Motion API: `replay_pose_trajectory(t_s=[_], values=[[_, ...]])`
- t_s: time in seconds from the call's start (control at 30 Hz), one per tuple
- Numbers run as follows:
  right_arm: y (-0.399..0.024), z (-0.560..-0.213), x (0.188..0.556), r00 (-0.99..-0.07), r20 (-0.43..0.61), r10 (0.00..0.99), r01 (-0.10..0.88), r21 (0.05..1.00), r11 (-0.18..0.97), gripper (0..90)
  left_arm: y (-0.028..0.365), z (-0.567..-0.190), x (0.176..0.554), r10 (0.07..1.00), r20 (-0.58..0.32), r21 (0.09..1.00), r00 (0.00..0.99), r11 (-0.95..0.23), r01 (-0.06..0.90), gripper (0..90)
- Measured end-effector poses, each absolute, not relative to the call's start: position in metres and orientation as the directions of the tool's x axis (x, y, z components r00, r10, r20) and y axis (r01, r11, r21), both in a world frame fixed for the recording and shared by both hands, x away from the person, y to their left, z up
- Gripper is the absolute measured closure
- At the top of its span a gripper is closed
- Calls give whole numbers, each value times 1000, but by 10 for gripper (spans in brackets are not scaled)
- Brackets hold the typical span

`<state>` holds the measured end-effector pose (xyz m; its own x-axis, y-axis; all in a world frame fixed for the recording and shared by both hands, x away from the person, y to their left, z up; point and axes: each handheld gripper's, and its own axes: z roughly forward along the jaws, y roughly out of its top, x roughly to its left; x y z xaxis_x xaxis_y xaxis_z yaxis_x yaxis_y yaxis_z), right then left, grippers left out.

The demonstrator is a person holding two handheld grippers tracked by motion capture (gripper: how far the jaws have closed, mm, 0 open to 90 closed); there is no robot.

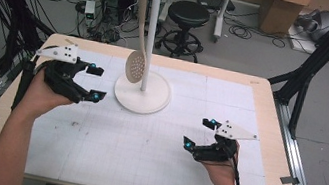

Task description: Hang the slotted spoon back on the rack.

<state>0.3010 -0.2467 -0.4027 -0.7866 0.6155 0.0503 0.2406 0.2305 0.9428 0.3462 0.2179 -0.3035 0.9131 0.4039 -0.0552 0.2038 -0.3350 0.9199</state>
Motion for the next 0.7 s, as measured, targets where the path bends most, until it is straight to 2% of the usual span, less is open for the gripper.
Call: replay_pose_trajectory(t_s=[0.23, 0.33, 0.5, 0.7], values=[[-248, -403, 301, -785, 62, 617, 250, 942, 224, 32, 238, -347, 335, 411, -121, 941, 904, -242, 236, 129], [-247, -404, 301, -787, 56, 615, 248, 940, 232, 32, 241, -352, 333, 437, -120, 930, 891, -265, 255, 111], [-249, -403, 301, -785, 56, 617, 246, 942, 228, 32, 236, -362, 328, 395, -139, 922, 908, -284, 264, 67], [-253, -405, 303, -781, 60, 621, 249, 943, 222, 32, 226, -373, 330, 395, -147, 902, 907, -322, 286, 16]])
